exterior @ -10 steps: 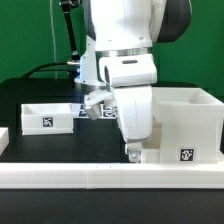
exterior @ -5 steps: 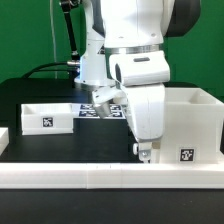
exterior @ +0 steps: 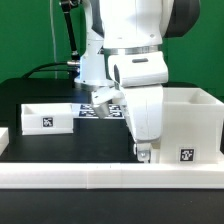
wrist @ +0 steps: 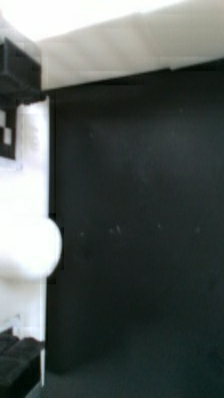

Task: Assemble drawer

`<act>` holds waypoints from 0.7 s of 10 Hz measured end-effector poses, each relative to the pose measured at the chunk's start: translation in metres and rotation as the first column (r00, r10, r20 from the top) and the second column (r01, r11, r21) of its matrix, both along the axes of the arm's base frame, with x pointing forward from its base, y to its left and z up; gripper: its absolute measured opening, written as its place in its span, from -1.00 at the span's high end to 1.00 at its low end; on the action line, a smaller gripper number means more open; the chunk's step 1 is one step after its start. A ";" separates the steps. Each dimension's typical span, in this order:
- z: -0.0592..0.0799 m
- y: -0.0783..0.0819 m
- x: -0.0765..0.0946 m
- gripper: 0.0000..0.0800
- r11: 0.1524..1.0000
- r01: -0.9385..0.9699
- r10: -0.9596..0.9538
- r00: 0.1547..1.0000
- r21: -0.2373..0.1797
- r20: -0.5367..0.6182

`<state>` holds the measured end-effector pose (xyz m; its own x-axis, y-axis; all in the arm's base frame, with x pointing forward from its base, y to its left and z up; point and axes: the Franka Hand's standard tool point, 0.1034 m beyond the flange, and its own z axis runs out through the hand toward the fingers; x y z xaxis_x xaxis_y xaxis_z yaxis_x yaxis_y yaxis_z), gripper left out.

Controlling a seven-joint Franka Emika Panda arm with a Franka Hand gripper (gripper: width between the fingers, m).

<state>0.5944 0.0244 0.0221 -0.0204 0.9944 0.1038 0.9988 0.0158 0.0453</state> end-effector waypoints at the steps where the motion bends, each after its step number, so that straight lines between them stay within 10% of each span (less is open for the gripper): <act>1: -0.003 0.003 -0.003 -0.62 1.000 0.008 -0.008 1.000 0.002 -0.009; 7: 0.002 0.008 0.004 -0.62 1.000 0.003 -0.003 1.000 -0.016 -0.021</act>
Offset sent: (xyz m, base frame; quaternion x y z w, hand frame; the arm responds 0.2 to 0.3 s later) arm 0.0087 0.0276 0.0023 0.0203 0.0028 0.0065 0.9998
